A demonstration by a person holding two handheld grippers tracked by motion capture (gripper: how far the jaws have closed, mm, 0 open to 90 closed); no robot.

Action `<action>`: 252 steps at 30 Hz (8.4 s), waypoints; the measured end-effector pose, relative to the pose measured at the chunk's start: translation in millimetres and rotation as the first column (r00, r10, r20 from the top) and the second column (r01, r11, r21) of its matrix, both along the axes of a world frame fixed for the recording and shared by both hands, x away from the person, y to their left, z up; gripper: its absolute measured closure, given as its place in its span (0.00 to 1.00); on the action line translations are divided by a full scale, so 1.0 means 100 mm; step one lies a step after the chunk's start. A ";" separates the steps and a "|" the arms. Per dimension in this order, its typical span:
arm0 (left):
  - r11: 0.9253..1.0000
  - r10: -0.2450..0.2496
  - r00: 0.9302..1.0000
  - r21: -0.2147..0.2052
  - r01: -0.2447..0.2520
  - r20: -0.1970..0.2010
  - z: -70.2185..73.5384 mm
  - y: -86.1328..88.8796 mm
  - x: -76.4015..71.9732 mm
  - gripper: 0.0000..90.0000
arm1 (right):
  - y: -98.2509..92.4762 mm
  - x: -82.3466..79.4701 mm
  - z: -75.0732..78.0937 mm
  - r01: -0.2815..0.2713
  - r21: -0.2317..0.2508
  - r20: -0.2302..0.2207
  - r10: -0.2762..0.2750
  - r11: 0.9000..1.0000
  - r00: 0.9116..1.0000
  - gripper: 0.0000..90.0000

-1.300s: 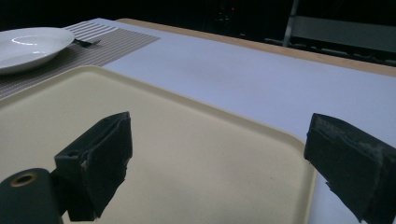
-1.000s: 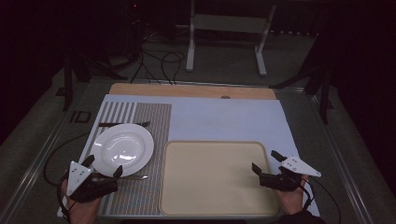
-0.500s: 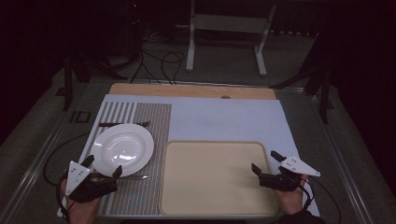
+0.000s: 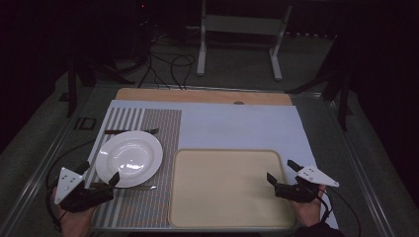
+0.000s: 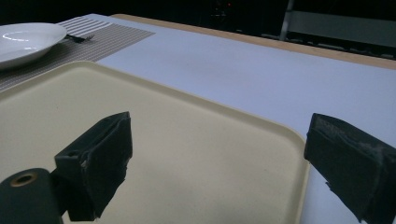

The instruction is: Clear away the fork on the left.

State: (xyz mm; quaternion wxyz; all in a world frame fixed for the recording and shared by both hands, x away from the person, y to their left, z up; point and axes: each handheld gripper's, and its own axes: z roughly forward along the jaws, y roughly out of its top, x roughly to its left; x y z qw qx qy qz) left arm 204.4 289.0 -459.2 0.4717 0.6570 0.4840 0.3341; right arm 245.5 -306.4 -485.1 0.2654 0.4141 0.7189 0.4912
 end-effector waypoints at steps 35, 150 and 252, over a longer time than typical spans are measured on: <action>0.989 -0.052 0.998 0.141 0.049 0.019 0.40 0.56 0.50 0.00 | -0.01 0.00 0.00 0.003 0.013 0.000 -0.003 1.000 1.000 0.09; 0.899 -0.144 0.723 0.216 0.381 -0.676 -0.41 0.40 2.63 0.84 | -0.04 0.06 -0.11 0.022 -0.043 -0.075 -0.025 0.999 0.997 0.09; 0.985 -0.045 0.976 0.151 0.079 -0.212 0.33 -0.29 1.01 0.84 | 0.00 0.07 -0.09 -0.007 -0.032 -0.077 0.004 0.999 0.997 0.09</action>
